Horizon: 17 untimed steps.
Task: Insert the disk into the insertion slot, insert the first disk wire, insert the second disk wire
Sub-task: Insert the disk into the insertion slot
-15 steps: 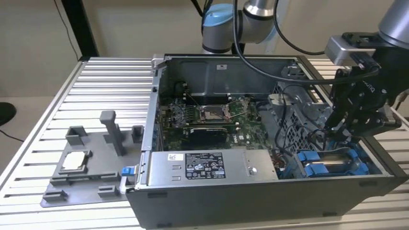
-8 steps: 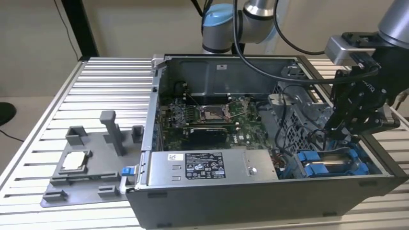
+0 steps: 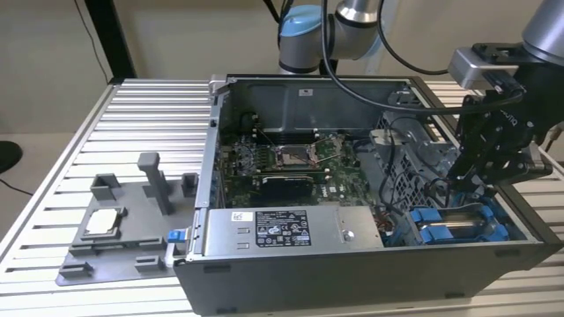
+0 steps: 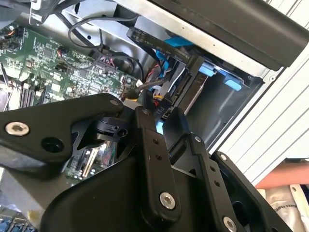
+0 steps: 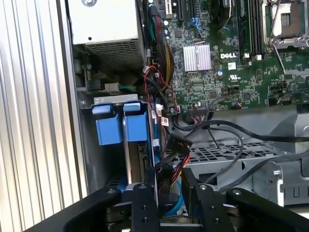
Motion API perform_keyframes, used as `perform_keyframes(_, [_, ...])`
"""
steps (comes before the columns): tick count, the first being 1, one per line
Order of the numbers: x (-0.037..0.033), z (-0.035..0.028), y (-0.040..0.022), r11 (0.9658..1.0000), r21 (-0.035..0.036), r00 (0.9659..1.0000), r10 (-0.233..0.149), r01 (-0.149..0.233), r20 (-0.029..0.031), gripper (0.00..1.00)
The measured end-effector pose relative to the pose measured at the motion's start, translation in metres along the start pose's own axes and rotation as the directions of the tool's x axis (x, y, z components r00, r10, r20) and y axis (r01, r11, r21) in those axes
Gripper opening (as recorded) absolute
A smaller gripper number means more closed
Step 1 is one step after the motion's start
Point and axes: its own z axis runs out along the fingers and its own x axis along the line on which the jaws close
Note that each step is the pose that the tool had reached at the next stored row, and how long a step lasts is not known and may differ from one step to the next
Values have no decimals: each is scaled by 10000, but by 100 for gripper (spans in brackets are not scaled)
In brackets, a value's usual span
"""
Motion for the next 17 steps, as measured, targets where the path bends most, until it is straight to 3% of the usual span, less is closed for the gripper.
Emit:
perform_keyframes(14, [-6,0,1,10000,20,10000,1,-1,1,100])
perform_keyframes(15, [-6,1,1,10000,20,10000,1,-1,1,0])
perform_keyframes(17, [-6,1,1,10000,20,10000,0,0,1,0])
